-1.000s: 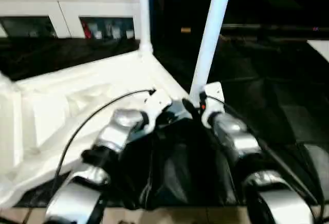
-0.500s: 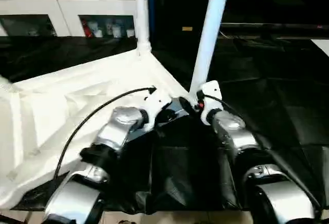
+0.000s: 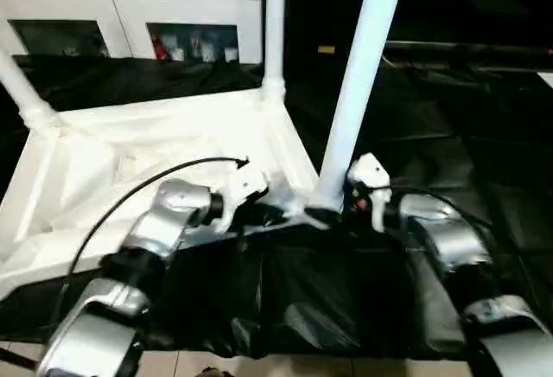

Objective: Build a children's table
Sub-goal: Rotate leg to tighten

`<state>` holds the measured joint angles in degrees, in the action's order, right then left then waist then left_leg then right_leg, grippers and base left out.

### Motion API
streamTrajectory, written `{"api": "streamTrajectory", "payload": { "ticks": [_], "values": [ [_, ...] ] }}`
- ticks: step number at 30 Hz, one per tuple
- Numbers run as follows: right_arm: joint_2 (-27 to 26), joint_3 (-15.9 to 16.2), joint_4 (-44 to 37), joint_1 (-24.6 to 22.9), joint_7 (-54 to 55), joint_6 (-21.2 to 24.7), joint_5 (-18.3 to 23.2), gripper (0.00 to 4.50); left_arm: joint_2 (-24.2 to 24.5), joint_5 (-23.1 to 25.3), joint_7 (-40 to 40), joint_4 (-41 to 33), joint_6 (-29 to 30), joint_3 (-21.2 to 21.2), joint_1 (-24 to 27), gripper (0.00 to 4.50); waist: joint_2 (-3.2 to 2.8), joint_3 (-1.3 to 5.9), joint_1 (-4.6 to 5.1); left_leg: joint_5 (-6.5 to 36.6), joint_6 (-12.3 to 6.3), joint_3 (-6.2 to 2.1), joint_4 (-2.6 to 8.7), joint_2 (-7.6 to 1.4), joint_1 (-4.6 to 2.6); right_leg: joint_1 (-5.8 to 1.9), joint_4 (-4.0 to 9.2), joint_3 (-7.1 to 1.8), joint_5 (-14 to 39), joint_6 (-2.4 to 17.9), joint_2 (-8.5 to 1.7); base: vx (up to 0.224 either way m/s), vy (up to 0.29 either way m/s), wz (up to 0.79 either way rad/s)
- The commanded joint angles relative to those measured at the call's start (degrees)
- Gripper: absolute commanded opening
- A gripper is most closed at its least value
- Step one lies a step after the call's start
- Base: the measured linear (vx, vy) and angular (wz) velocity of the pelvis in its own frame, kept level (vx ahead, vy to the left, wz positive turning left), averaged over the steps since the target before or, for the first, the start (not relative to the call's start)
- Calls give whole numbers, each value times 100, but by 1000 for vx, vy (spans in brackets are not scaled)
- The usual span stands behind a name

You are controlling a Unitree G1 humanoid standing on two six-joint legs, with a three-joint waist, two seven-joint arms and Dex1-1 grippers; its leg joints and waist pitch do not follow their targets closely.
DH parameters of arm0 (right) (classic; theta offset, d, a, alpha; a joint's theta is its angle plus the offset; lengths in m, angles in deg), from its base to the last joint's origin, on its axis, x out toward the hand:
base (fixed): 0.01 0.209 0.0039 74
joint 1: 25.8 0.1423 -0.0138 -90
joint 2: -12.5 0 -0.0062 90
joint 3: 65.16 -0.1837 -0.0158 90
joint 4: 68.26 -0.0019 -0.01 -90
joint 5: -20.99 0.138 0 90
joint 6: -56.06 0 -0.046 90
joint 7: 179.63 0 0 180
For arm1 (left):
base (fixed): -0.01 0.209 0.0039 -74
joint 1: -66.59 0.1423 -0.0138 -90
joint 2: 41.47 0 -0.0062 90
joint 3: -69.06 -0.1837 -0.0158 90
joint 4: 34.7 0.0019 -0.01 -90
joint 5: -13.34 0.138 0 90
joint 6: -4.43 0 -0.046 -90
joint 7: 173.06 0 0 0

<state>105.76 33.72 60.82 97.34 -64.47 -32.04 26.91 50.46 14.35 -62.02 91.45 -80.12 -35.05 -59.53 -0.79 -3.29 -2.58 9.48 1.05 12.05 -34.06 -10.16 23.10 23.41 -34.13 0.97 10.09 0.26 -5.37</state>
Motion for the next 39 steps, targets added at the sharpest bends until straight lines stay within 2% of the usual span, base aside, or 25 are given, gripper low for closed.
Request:
{"api": "streamTrajectory", "payload": {
  "ticks": [1, 3, 5, 10, 11, 13, 15, 16, 17, 18, 19, 20, 22, 26, 27, 28, 29, 30, 33, 36, 39],
  "values": [
    [-22, 270, -242, -111, -486, 91, 71, 330, -41, -211, -115, -328, -45, -1, -86, 0, 37, 421, -5, 1262, -463, -106, 394, -313, -210, -209, 317, -88, 819, 1539, -230, 0, 0, 0],
    [-3, 290, -272, -119, -525, 125, 67, 309, -33, -225, -160, -344, -34, -7, -70, 0, 44, 422, -24, 1287, -409, -103, 395, -313, -214, -201, 320, -97, 866, 1516, -232, 0, 0, 0],
    [1, 311, -365, -161, -553, 191, 59, 298, -37, -215, -161, -352, -38, 2, -52, 0, 95, 421, -34, 1267, -389, -100, 396, -310, -213, -203, 323, -98, 919, 1487, -235, 0, 0, 0],
    [-125, 318, -542, -280, -421, 318, 94, 278, -87, -203, 26, -372, -45, 45, -24, 0, 91, 418, -56, 1241, -356, -111, 404, -309, -210, -199, 325, -101, 1015, 1400, -242, 0, 0, 0],
    [-277, 274, -555, -339, -125, 332, 73, 277, -170, -144, 259, -310, -34, 60, -41, 0, 49, 415, -56, 1254, -333, -115, 408, -309, -216, -188, 326, -105, 1019, 1391, -241, 0, 0, 0],
    [-504, 147, -406, -329, 519, 294, -31, 277, -316, -18, 690, -188, 50, 82, -100, 0, 100, 412, -25, 1323, -275, -115, 417, -302, -209, -178, 338, -113, 1074, 1359, -243, 0, 0, 0],
    [-840, -89, -19, -205, 1620, 258, -204, 276, -532, 126, 1296, -17, 104, 149, -216, 0, 107, 401, 26, 1448, -138, -137, 435, -283, -209, -162, 367, -115, 1373, 1289, -256, 0, 0, 0],
    [-840, -89, -19, -205, 1620, 258, -204, 276, -532, 126, 1296, -17, 104, 149, -216, 0, 102, 395, 48, 1527, -97, -139, 442, -278, -214, -153, 385, -116, 1503, 1260, -254, 0, 0, 0],
    [-1023, -214, 165, -141, 2136, 266, -234, 276, -658, 141, 1572, 41, 168, 213, -286, 0, 134, 404, 69, 1630, -44, -153, 445, -277, -215, -170, 397, -110, 1706, 1177, -266, 0, 0, 0],
    [-1227, -349, 367, -69, 2664, 288, -236, 275, -799, 170, 1876, 105, 218, 265, -365, 0, 97, 394, 82, 1663, -11, -160, 456, -280, -216, -154, 403, -118, 1746, 1152, -265, 0, 0, 0],
    [-1373, -436, 519, -3, 3042, 280, -238, 275, -904, 183, 2048, 156, 272, 286, -424, 0, 93, 396, 139, 1807, 92, -174, 472, -268, -220, -142, 421, -110, 1894, 1083, -253, 0, 0, 0],
    [-1501, -512, 659, 66, 3387, 276, -240, 275, -996, 207, 2205, 214, 296, 293, -479, 0, 83, 396, 147, 1840, 103, -180, 478, -263, -213, -148, 429, -106, 1914, 1055, -248, 0, 0, 0],
    [-1753, -659, 956, 247, 4068, 282, -233, 275, -1188, 231, 2520, 321, 370, 317, -590, 0, 52, 403, 151, 1900, 119, -169, 467, -264, -248, -111, 450, -119, 1827, 1043, -243, 0, 0, 0],
    [-2034, -856, 1324, 544, 4686, 147, -274, 275, -1399, 273, 2934, 432, 376, 374, -713, 0, 60, 424, 209, 1753, 51, -160, 452, -245, -202, -151, 420, -117, 1403, 1127, -231, 0, 0, 0],
    [-2098, -859, 1445, 666, 4770, -59, -325, 275, -1451, 293, 2986, 458, 297, 363, -733, 0, 63, 435, 209, 1681, -6, -152, 436, -245, -207, -153, 410, -115, 1244, 1174, -232, 0, 0, 0],
    [-2105, -849, 1462, 687, 4752, -108, -337, 310, -1455, 299, 2972, 459, 274, 355, -732, 0, 62, 440, 202, 1617, -37, -151, 432, -246, -203, -164, 401, -112, 1148, 1197, -234, 0, 0, 0],
    [-2108, -841, 1469, 700, 4726, -140, -344, 310, -1455, 303, 2955, 459, 258, 347, -730, 0, 67, 443, 200, 1472, -127, -143, 421, -243, -184, -186, 381, -110, 927, 1246, -230, 0, 0, 0],
    [-2120, -837, 1509, 732, 4718, -220, -365, 331, -1450, 312, 2897, 448, 221, 322, -717, 0, 70, 453, 190, 1317, -225, -135, 403, -239, -177, -208, 358, -109, 712, 1296, -232, 0, 0, 0],
    [-2062, -853, 1541, 774, 4592, -318, -332, 355, -1311, 255, 2523, 273, 74, 232, -577, 0, 60, 461, 182, 1078, -412, -127, 382, -240, -168, -231, 329, -103, 445, 1397, -237, 0, 0, 0],
    [-1852, -744, 1547, 784, 4502, -409, -491, 391, -1192, 210, 2316, 209, 12, 221, -519, 0, 62, 445, 186, 1172, -419, -128, 392, -254, -180, -229, 344, -94, 612, 1432, -238, 0, 0, 0],
    [-1625, -704, 1459, 763, 4385, -405, -581, 401, -1076, 151, 2064, 144, -34, 210, -468, 0, 62, 438, 192, 1277, -353, -131, 401, -262, -193, -222, 354, -97, 767, 1429, -238, 0, 0, 0]
  ]
}}
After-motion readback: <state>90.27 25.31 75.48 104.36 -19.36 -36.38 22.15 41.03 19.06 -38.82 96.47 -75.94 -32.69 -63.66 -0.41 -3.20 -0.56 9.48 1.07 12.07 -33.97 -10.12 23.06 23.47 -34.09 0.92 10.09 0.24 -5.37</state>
